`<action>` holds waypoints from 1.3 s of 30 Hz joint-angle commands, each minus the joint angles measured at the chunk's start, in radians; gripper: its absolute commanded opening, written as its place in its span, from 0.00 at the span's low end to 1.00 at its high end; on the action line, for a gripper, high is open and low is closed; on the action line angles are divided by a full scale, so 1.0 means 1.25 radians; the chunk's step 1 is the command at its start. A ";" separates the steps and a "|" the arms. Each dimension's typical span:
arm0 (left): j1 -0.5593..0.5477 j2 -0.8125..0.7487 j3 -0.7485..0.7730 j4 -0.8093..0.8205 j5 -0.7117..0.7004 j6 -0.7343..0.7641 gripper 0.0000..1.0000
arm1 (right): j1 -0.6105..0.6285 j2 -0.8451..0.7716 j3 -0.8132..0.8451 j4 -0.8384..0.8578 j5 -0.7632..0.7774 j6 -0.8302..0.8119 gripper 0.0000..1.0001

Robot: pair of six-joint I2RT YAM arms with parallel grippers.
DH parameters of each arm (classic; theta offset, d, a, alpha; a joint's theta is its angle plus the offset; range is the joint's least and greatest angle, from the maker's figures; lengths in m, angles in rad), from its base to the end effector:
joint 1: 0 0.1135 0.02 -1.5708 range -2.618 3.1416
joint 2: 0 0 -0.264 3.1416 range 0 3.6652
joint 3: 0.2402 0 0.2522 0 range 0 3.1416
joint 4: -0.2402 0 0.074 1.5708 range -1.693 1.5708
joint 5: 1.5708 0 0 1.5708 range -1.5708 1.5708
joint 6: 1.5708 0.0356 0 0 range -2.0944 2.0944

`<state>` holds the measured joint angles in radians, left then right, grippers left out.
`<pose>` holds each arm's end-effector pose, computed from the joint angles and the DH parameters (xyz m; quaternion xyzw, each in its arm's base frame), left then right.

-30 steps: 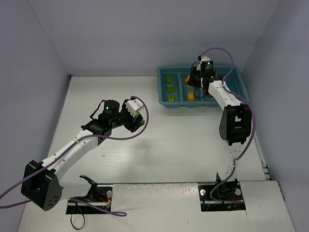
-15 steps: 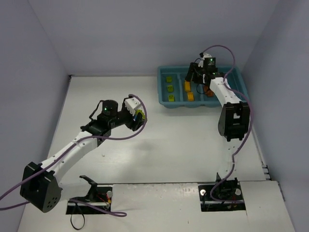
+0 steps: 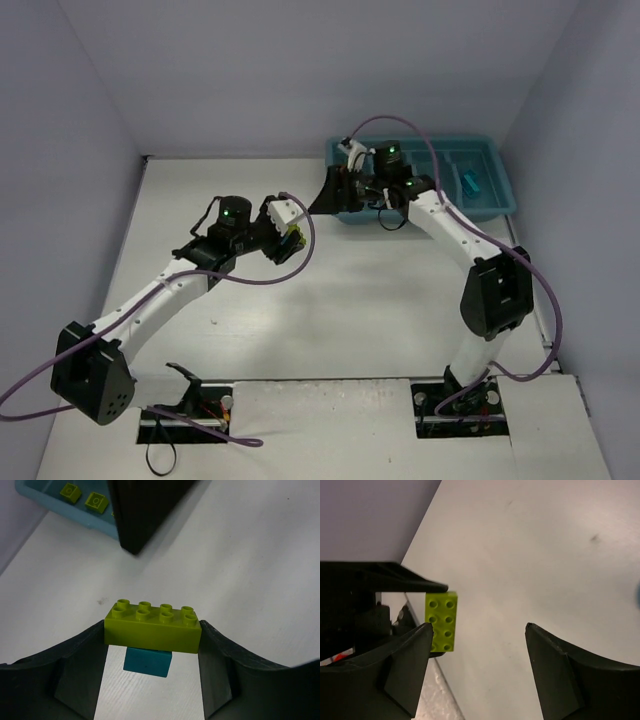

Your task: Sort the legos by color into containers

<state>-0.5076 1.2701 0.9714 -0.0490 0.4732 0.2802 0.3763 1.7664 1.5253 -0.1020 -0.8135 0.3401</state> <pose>0.2481 -0.1566 0.3149 0.4298 0.6833 -0.2540 0.5328 0.3776 0.1770 0.3391 -0.2414 0.7465 0.4883 0.3821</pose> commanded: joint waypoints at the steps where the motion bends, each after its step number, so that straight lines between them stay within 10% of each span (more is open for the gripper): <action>1: -0.003 -0.015 0.060 0.000 -0.004 0.068 0.00 | 0.046 -0.030 -0.036 0.020 -0.072 0.029 0.72; 16: -0.004 -0.002 0.081 -0.005 0.021 0.057 0.00 | 0.153 -0.024 -0.038 0.024 -0.065 0.020 0.64; 27: -0.004 -0.004 0.075 -0.005 0.022 0.056 0.00 | 0.169 -0.001 -0.023 0.024 -0.063 0.020 0.03; 30: -0.005 -0.009 0.064 0.000 0.001 0.042 0.28 | 0.165 -0.006 -0.026 0.024 -0.046 0.015 0.00; 32: -0.003 -0.017 0.054 0.004 -0.024 0.031 0.80 | 0.154 -0.008 -0.029 0.023 -0.035 0.011 0.00; 39: 0.023 -0.065 0.013 -0.009 -0.064 0.047 0.84 | 0.080 -0.017 -0.036 0.023 -0.073 0.000 0.00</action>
<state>-0.4965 1.2427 0.9810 -0.1024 0.4091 0.3241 0.5236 1.7695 1.4555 -0.1173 -0.8555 0.3614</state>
